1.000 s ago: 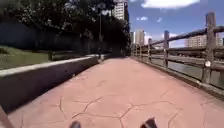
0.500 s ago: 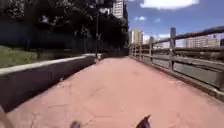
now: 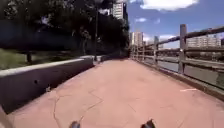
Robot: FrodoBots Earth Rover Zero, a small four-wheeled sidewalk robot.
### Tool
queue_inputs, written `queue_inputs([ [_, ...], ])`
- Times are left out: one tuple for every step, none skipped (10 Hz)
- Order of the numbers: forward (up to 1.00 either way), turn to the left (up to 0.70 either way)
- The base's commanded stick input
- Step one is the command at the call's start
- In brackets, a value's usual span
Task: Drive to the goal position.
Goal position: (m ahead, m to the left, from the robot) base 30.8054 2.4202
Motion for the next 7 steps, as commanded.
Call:
queue_inputs([
  [1.00, -0.35],
  [1.00, -0.40],
  [1.00, -0.08],
  [1.00, 0.00],
  [1.00, 0.00],
  [1.00, 0.00],
  [1.00, 0.00],
])
